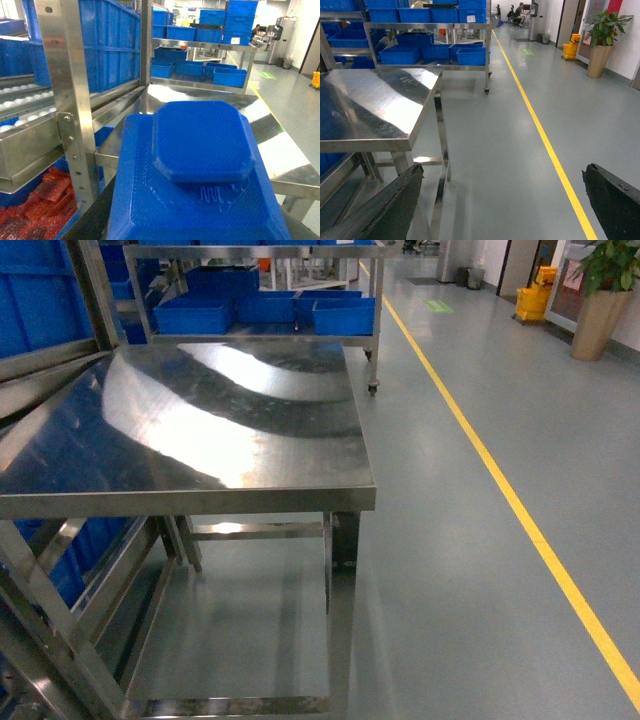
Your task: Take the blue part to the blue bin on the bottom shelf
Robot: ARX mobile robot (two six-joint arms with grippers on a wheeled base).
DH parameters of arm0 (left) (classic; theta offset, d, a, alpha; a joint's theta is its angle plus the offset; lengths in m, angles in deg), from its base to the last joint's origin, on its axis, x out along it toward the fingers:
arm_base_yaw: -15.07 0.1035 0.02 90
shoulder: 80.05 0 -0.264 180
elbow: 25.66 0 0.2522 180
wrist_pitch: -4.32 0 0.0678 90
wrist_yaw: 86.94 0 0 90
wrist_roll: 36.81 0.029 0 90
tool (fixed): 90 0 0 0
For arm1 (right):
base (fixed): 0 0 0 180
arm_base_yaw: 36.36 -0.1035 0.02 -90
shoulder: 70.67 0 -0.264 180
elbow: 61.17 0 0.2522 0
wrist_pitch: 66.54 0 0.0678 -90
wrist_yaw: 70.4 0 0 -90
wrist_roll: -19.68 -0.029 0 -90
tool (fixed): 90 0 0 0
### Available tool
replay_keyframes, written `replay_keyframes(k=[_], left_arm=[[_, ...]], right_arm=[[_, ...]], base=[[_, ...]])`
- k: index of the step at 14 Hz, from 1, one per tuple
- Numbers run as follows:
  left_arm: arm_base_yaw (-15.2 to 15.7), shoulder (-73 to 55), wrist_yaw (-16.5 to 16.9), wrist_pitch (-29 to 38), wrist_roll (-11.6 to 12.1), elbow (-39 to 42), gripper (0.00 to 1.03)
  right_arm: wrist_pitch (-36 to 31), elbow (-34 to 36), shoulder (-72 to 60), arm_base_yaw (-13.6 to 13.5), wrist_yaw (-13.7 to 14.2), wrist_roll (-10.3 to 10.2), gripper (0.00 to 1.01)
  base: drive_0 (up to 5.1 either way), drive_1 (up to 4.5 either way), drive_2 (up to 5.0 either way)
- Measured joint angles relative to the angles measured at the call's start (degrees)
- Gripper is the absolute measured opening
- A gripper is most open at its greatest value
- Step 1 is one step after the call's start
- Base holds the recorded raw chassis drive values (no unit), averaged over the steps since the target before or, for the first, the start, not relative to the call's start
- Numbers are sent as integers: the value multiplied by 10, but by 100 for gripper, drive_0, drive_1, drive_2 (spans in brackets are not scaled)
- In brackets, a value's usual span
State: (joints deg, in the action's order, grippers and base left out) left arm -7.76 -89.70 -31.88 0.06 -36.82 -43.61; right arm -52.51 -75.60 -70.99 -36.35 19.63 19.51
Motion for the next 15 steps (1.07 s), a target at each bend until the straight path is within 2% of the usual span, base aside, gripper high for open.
replay_keyframes(k=[15], left_arm=[[0, 0, 0, -1, 0, 0, 43]], right_arm=[[0, 0, 0, 0, 0, 0, 98]], base=[[-500, 245, 245]])
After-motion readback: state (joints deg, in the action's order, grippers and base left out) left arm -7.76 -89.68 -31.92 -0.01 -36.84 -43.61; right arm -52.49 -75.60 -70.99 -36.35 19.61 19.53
